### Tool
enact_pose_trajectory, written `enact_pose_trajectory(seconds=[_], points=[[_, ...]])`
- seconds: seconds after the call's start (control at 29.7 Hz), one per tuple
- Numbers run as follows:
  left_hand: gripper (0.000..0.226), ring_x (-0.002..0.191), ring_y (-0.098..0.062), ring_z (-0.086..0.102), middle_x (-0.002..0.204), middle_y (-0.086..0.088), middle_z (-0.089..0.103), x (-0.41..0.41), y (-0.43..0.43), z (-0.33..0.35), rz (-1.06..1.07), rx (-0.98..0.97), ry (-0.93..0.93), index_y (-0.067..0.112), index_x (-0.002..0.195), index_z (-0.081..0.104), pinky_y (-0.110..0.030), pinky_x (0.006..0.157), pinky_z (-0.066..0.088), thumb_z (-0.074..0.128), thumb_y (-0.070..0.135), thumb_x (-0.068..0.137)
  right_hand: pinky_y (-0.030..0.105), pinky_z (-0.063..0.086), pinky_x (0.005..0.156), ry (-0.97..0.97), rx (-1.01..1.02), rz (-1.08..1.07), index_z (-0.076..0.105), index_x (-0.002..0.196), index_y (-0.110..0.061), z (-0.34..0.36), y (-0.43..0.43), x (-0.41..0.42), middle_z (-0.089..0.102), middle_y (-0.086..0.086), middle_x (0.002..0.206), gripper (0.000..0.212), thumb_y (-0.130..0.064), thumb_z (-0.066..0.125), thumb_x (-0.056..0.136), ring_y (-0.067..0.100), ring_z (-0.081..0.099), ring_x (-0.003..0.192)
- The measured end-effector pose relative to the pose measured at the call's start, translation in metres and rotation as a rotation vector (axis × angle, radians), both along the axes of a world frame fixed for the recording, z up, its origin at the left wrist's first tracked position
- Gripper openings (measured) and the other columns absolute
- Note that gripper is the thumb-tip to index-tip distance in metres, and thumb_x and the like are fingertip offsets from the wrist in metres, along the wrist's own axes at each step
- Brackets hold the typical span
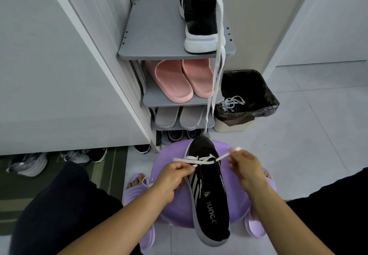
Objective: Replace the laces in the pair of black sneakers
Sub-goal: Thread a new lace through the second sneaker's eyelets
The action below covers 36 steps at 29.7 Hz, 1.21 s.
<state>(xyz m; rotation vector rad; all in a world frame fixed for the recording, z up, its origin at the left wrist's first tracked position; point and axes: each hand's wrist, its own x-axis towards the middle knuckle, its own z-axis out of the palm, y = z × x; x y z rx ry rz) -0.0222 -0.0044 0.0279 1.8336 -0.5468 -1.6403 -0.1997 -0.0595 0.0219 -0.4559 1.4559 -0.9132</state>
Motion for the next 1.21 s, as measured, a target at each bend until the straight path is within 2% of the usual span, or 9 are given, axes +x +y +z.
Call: enact_pose_trajectory(seconds=[0.1, 0.24, 0.34, 0.44, 0.61, 0.78, 0.88, 0.94, 1.21], points=[[0.011, 0.04, -0.003, 0.029, 0.039, 0.016, 0.045, 0.001, 0.002, -0.002, 0.019, 0.011, -0.01, 0.018, 0.075, 0.062, -0.013, 0.037, 0.023, 0.066, 0.013, 0.084, 0.016, 0.044, 0.041, -0.106, 0.052, -0.109, 0.054, 0.073, -0.008, -0.001, -0.006, -0.019, 0.056, 0.005, 0.053, 0.021, -0.015, 0.057, 0.092, 0.007, 0.05, 0.039], [0.01, 0.039, -0.003, 0.03, 0.043, 0.013, 0.044, -0.005, 0.003, -0.002, 0.05, -0.005, 0.019, 0.017, 0.075, 0.063, -0.014, 0.038, 0.024, 0.066, 0.014, 0.085, 0.017, 0.042, 0.053, -0.08, 0.069, 0.287, 0.059, 0.073, -0.007, -0.015, 0.017, 0.006, 0.058, 0.001, 0.059, 0.014, -0.011, 0.061, 0.087, 0.01, 0.049, 0.053], [0.012, 0.034, 0.0, 0.03, 0.036, 0.015, 0.045, -0.003, 0.003, -0.002, 0.081, -0.024, 0.015, 0.016, 0.074, 0.062, -0.013, 0.037, 0.024, 0.064, 0.011, 0.086, 0.014, 0.041, 0.045, -0.065, -0.029, -0.021, 0.054, 0.066, -0.009, -0.015, 0.012, 0.004, 0.052, -0.004, 0.047, 0.025, -0.004, 0.056, 0.09, 0.005, 0.046, 0.043], [0.011, 0.042, -0.005, 0.031, 0.041, 0.013, 0.046, 0.002, 0.004, -0.003, 0.074, -0.011, 0.009, 0.015, 0.074, 0.062, -0.014, 0.039, 0.025, 0.065, 0.012, 0.085, 0.015, 0.041, 0.039, -0.163, -0.011, -0.388, 0.054, 0.073, -0.011, -0.014, -0.006, -0.027, 0.05, 0.001, 0.057, 0.019, -0.005, 0.053, 0.092, 0.006, 0.047, 0.048], [0.009, 0.045, -0.006, 0.035, 0.054, 0.006, 0.05, -0.003, 0.004, -0.005, 0.081, 0.012, 0.026, 0.014, 0.076, 0.063, -0.016, 0.041, 0.027, 0.067, 0.016, 0.084, 0.015, 0.044, 0.049, -0.131, 0.037, 0.145, 0.056, 0.069, -0.01, -0.012, 0.016, 0.008, 0.057, -0.002, 0.052, 0.02, -0.009, 0.059, 0.089, 0.009, 0.05, 0.05], [0.013, 0.036, -0.002, 0.033, 0.048, 0.009, 0.049, -0.002, 0.002, -0.001, 0.065, -0.009, -0.005, 0.015, 0.072, 0.062, -0.012, 0.035, 0.024, 0.065, 0.012, 0.085, 0.013, 0.041, 0.043, 0.001, -0.054, -0.155, 0.054, 0.066, -0.01, -0.013, 0.005, -0.013, 0.051, -0.005, 0.046, 0.024, -0.005, 0.059, 0.089, 0.004, 0.044, 0.041], [0.012, 0.04, -0.005, 0.031, 0.059, 0.003, 0.052, -0.004, 0.002, 0.002, 0.012, -0.035, -0.03, 0.013, 0.074, 0.062, -0.011, 0.035, 0.025, 0.065, 0.014, 0.086, 0.016, 0.042, 0.049, -0.159, 0.01, 0.006, 0.057, 0.074, -0.012, -0.015, 0.01, -0.008, 0.052, 0.0, 0.058, 0.017, -0.012, 0.057, 0.091, 0.008, 0.046, 0.05], [0.012, 0.041, -0.006, 0.031, 0.06, 0.002, 0.053, -0.005, 0.002, 0.005, -0.01, -0.049, -0.045, 0.013, 0.075, 0.061, -0.011, 0.035, 0.025, 0.065, 0.016, 0.086, 0.017, 0.039, 0.049, -0.121, 0.051, 0.183, 0.054, 0.071, -0.012, -0.016, 0.02, 0.009, 0.05, 0.0, 0.058, 0.02, -0.016, 0.059, 0.09, 0.009, 0.044, 0.051], [0.016, 0.035, -0.003, 0.028, 0.058, 0.002, 0.049, 0.011, 0.001, 0.004, -0.041, -0.003, -0.054, 0.013, 0.072, 0.063, -0.013, 0.034, 0.018, 0.062, 0.016, 0.088, 0.012, 0.047, 0.051, -0.12, -0.096, -0.068, 0.056, 0.069, -0.009, -0.008, 0.024, 0.01, 0.057, -0.004, 0.05, 0.023, -0.003, 0.054, 0.091, 0.004, 0.052, 0.047]])
